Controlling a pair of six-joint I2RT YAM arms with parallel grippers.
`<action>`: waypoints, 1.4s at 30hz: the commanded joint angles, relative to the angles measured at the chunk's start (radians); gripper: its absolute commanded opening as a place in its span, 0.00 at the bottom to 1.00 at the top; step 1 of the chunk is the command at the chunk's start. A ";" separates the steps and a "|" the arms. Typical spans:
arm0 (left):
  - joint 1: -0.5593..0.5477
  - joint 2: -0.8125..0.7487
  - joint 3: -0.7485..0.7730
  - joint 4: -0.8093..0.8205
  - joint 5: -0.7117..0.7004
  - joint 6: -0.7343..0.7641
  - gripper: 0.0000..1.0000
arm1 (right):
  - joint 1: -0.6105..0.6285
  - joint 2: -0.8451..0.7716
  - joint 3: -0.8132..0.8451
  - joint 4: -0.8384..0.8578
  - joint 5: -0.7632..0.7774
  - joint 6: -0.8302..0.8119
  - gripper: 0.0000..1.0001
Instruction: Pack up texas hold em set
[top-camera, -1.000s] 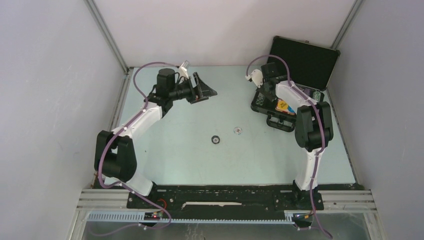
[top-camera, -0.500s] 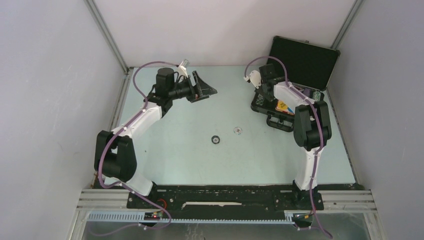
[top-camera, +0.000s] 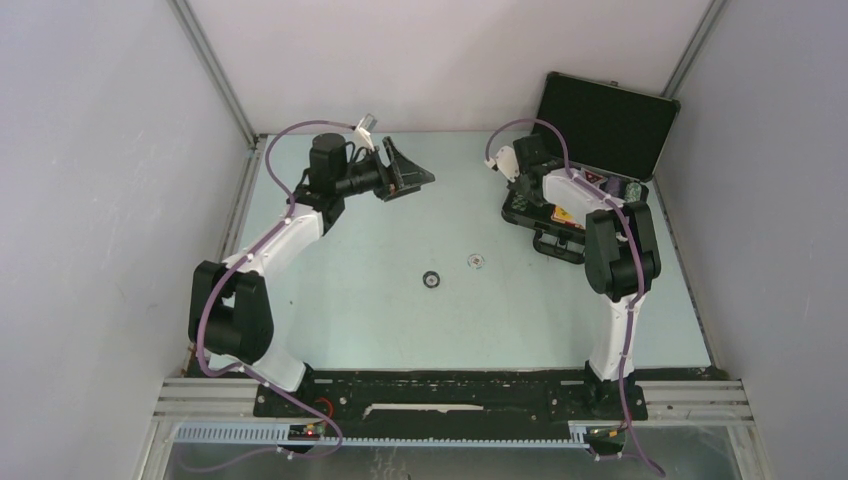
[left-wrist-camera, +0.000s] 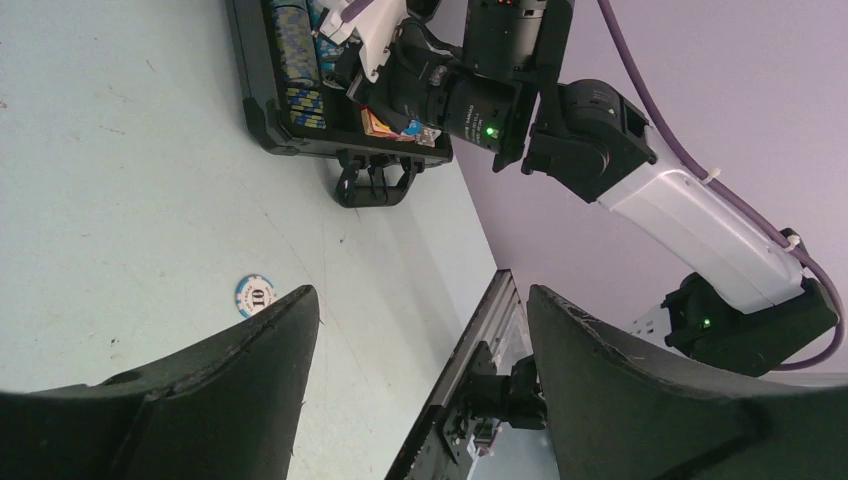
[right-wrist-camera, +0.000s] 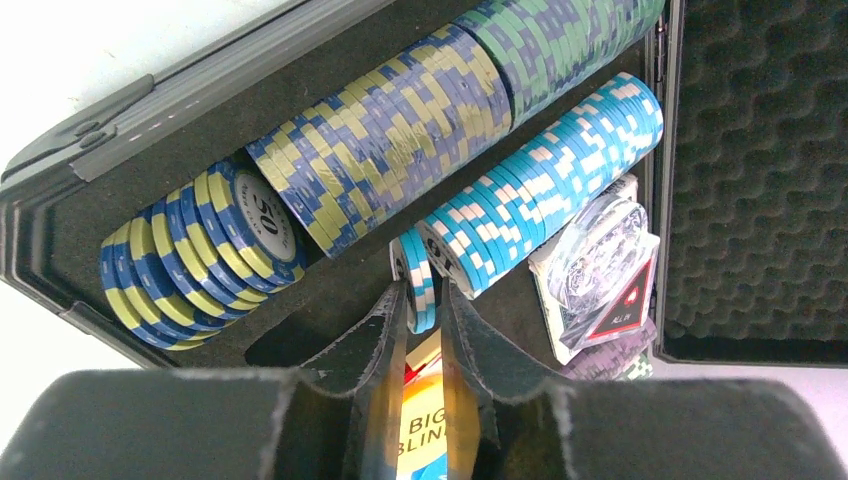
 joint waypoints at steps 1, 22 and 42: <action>0.008 -0.002 -0.010 0.049 0.023 -0.014 0.82 | 0.007 -0.024 -0.007 0.046 0.034 -0.017 0.27; 0.009 -0.003 -0.020 0.085 0.039 -0.044 0.82 | 0.027 -0.103 -0.078 0.152 0.127 -0.009 0.38; 0.009 0.009 -0.023 0.115 0.058 -0.070 0.81 | 0.002 -0.065 -0.061 0.192 0.126 0.009 0.44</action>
